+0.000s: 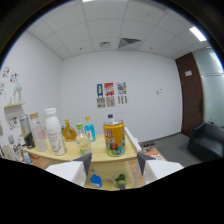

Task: Make me a cup of Vodka Sunrise.

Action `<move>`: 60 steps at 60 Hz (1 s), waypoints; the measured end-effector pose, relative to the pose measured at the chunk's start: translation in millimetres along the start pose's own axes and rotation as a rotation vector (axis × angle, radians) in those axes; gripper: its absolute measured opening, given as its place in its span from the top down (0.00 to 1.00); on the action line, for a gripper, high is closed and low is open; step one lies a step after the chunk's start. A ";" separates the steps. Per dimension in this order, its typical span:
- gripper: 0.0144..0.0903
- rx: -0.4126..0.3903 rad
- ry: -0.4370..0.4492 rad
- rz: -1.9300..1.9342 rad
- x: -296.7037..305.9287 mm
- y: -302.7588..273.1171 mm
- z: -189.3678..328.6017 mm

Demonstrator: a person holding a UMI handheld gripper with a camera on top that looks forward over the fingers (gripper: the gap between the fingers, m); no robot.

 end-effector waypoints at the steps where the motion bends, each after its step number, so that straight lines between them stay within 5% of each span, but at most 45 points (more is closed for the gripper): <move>1: 0.07 0.004 -0.003 -0.003 1.1 -2.8 5.0; 17: 0.12 0.005 -0.064 -0.039 0.2 -20.9 77.0; 22: 0.20 -0.008 -0.068 -0.042 -0.9 -18.9 91.0; 30: 0.48 -0.010 -0.070 -0.046 -1.8 -19.1 102.5; 60: 0.52 0.019 -0.038 -0.101 -9.9 -36.4 63.7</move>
